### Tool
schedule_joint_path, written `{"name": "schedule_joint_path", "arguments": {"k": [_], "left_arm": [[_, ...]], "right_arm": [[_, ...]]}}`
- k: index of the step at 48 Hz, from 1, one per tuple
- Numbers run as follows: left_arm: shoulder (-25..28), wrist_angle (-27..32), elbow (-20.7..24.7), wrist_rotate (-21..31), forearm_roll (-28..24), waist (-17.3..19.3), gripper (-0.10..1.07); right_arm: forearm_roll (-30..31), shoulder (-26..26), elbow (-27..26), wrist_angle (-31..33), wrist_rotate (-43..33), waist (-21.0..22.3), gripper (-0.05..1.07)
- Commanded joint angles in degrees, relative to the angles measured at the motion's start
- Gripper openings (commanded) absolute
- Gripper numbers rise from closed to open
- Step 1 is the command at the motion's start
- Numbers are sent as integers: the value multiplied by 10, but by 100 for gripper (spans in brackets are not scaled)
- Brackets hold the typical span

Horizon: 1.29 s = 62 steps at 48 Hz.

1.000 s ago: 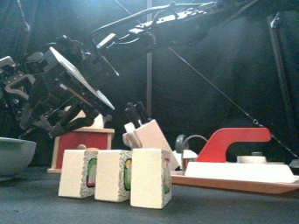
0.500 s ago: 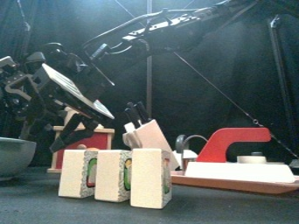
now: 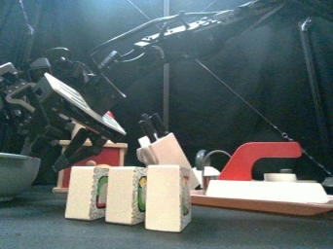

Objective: Grab bowl

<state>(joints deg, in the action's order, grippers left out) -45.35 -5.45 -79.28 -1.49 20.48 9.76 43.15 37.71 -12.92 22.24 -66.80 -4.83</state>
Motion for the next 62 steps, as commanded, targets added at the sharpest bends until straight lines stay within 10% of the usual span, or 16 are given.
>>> {"name": "schedule_joint_path", "arguments": {"k": [1,62], "left_arm": [[1,-4,11,-2,-2,2,102],[1,-4,11,-1,-2,2,102]], "right_arm": [[-4,-12,-14,-1,3,2,85],[1,-43,-3,16,5,-11,33]]}}
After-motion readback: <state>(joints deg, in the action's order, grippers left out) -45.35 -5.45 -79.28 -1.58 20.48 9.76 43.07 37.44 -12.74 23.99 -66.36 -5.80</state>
